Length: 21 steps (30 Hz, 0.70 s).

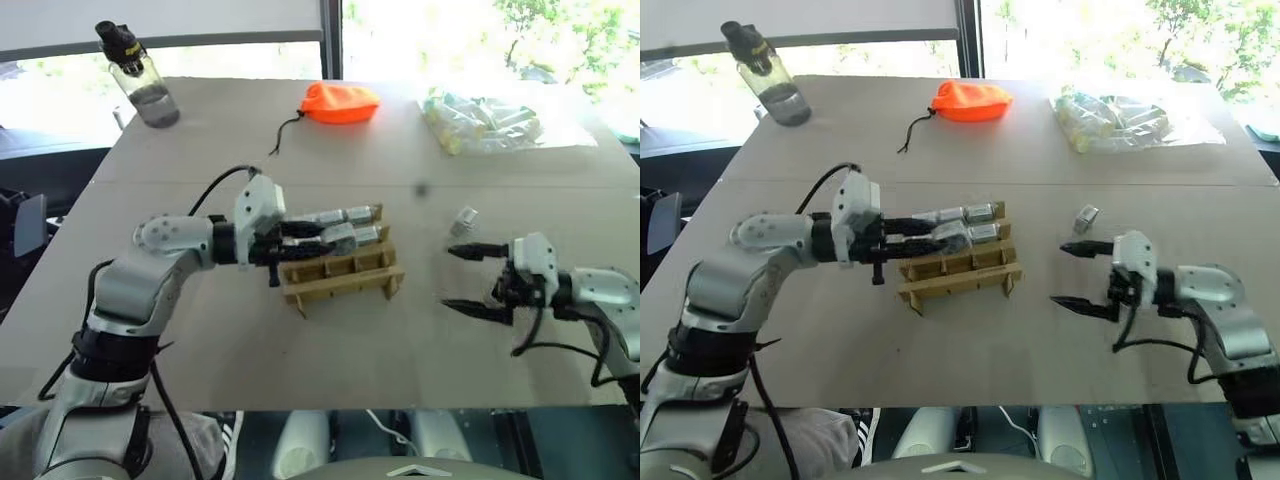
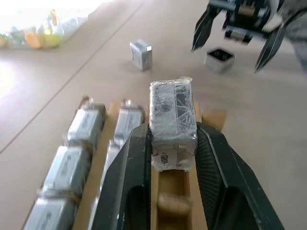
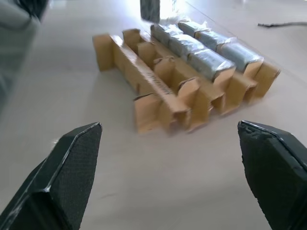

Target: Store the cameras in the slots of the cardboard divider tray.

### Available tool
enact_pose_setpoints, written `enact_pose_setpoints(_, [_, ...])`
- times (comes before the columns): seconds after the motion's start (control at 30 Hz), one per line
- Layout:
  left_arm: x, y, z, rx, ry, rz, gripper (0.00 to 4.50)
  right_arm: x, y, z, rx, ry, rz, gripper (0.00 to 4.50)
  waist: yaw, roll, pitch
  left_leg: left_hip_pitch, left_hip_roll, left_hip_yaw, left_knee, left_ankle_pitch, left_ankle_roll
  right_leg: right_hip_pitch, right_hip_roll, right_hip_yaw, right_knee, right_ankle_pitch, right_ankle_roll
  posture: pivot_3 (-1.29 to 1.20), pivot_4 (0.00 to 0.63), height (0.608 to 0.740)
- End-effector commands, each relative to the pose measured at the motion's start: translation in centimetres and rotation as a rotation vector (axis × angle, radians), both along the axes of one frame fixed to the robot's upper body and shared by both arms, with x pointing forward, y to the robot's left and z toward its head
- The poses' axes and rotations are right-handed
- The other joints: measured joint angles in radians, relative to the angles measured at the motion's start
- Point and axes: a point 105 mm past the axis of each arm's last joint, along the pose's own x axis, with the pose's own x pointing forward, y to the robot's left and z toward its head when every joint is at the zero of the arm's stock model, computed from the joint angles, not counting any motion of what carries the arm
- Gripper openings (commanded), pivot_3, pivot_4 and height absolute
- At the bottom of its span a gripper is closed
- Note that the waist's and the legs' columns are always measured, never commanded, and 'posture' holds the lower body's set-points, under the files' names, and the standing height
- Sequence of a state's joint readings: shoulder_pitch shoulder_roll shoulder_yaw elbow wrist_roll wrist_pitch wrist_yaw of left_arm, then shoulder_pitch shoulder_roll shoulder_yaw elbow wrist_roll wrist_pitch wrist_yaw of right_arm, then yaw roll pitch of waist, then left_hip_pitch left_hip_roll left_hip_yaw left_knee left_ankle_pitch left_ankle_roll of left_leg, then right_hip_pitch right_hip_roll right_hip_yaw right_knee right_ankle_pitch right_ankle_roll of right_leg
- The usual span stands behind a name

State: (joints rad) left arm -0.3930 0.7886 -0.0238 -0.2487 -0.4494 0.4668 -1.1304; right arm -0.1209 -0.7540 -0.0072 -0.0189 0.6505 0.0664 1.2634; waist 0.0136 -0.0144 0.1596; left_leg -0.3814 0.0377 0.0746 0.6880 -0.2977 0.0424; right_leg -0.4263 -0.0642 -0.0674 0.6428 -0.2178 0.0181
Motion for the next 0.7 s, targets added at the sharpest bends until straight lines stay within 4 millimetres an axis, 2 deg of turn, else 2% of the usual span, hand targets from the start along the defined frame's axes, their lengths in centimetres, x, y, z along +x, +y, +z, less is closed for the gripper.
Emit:
enact_pose_setpoints(0.03, [-0.4,1.0,0.6,0.047,-0.101,0.016,0.69,-0.8,-1.6,1.7,0.146,-0.028,0.005,4.48,0.000,0.000,0.000,0.000,0.000,0.000,0.000,0.000,0.000,0.000,0.000,0.000,0.000,0.000,0.000,0.00,0.150,0.726])
enact_pose_setpoints(0.1, [-0.4,1.7,-0.1,0.079,-0.115,0.031,0.69,-1.2,-3.1,2.0,0.229,-0.005,-0.022,4.48,0.001,0.000,0.000,0.001,0.000,0.000,0.000,0.000,0.000,0.000,0.000,0.000,0.000,0.000,0.000,0.00,0.150,0.726])
enact_pose_setpoints(0.2, [-0.1,1.8,-0.2,0.034,-0.112,0.053,0.69,-1.2,-6.0,1.1,0.242,0.020,-0.111,4.48,0.002,0.000,0.000,0.002,0.000,0.000,0.000,0.000,0.000,0.002,0.000,0.000,0.000,0.000,0.000,0.00,0.150,0.726])
enact_pose_setpoints(0.3, [0.5,1.8,-0.7,0.026,-0.111,0.068,0.69,-1.3,-9.0,-0.7,0.090,-0.044,-0.190,4.48,0.004,0.000,0.000,0.003,0.000,-0.001,0.000,0.000,0.001,0.003,0.000,-0.001,0.000,0.000,0.000,0.00,0.150,0.726])
enact_pose_setpoints(0.37, [0.8,1.9,-1.1,0.038,-0.114,0.072,0.69,-1.8,-10.2,-1.1,0.032,-0.075,-0.174,4.48,0.003,0.000,0.000,0.003,0.000,-0.001,0.000,0.000,0.001,0.004,0.000,-0.001,-0.001,0.000,0.000,0.00,0.150,0.726])
enact_pose_setpoints(0.5, [1.0,2.1,-1.3,0.040,-0.107,0.070,0.69,-1.7,-10.8,-0.1,0.032,-0.174,-0.169,4.48,-0.005,0.000,0.000,0.004,0.000,0.001,0.000,0.000,0.001,0.003,0.001,0.001,-0.001,0.000,0.000,0.00,0.150,0.726])
enact_pose_setpoints(0.7, [0.9,1.8,-1.5,0.043,-0.102,0.052,0.69,-2.0,-11.0,0.2,0.029,-0.215,-0.162,4.48,0.000,0.000,0.000,0.004,0.001,0.001,0.000,0.000,0.001,0.004,0.001,0.001,0.000,0.000,0.000,0.00,0.150,0.726])
